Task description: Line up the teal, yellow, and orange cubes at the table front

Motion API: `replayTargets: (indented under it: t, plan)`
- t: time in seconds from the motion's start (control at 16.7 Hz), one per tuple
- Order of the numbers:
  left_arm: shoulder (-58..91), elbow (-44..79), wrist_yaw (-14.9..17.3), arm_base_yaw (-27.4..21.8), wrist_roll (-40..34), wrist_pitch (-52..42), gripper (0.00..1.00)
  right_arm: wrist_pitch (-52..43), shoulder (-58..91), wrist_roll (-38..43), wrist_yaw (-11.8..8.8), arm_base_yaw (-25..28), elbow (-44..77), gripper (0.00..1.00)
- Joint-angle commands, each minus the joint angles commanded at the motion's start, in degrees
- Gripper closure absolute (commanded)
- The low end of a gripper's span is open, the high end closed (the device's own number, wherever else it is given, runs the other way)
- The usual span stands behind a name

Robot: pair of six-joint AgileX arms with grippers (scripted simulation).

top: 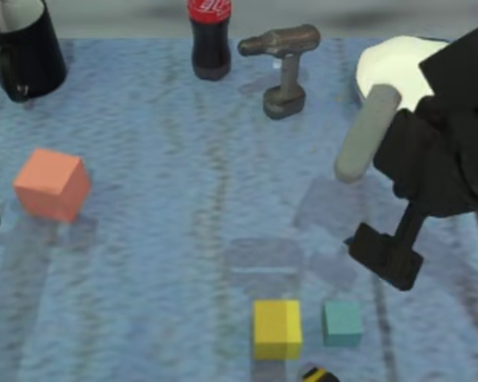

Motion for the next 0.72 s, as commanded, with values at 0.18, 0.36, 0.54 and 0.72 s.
replayTargets:
  t: [0.18,0.36,0.54,0.72]
  plan:
    - [19.6,14.7,-0.1,-0.6,1.9,-10.0,0.00,9.1,-17.9,6.1,-0.6,-8.1,-13.5,0.00]
    - [38.5,28.9,-0.2,-1.3,3.9,-19.9,0.00,17.8,-35.2,12.2,-0.7,-15.8,-27.2,0.00]
    - [54.6,41.9,-0.3,-1.9,5.6,-29.0,0.00,25.5,-50.4,17.6,-0.2,-22.5,-39.6,0.00]
    - [68.3,53.4,-0.3,-2.5,7.0,-36.6,0.00,32.3,-62.4,22.0,0.8,-28.0,-49.7,0.00]
